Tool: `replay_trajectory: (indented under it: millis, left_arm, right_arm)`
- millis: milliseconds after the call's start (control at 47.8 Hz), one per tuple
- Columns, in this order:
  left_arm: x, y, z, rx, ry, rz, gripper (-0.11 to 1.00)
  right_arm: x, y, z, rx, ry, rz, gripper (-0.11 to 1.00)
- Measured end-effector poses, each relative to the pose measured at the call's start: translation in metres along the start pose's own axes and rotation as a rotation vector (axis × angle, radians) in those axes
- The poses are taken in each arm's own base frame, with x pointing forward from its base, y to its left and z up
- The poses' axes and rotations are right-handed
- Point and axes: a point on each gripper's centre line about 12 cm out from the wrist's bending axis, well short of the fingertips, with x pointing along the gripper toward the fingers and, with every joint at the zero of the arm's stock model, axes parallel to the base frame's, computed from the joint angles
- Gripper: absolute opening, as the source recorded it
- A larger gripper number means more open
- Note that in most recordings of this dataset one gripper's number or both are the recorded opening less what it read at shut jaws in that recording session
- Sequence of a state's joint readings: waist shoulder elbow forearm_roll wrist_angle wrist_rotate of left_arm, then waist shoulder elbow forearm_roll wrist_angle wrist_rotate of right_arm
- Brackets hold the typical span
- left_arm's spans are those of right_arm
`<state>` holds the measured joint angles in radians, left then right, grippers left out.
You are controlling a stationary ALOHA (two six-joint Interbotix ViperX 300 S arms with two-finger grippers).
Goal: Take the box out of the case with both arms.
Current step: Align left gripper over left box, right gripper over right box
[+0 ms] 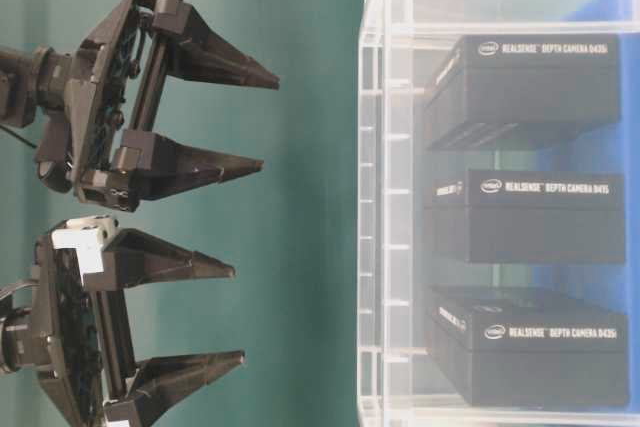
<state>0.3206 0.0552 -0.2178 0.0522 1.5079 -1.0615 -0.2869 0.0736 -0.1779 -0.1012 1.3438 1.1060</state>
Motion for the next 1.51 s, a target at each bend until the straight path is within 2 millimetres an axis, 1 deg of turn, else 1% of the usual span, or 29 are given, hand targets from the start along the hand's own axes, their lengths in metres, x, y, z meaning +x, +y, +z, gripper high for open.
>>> replay_trajectory:
  millis: [1067, 1172, 1339, 1507]
  left_arm:
    - [0.0, 0.001, 0.0, -0.004, 0.0, 0.007, 0.92]
    - [0.0, 0.001, 0.0, -0.003, -0.003, 0.01, 0.92]
    - [0.004, 0.003, -0.001, -0.003, 0.003, 0.023, 0.92]
    - [0.009, 0.004, -0.002, -0.004, 0.007, 0.034, 0.92]
  right_arm:
    - [0.0, -0.001, 0.0, 0.001, 0.001, -0.003, 0.96]
    - [0.001, 0.0, 0.001, 0.001, 0.001, -0.006, 0.96]
    - [0.012, 0.001, 0.0, -0.005, 0.012, -0.027, 0.96]
    - [0.011, 0.001, -0.001, -0.006, 0.014, -0.029, 0.96]
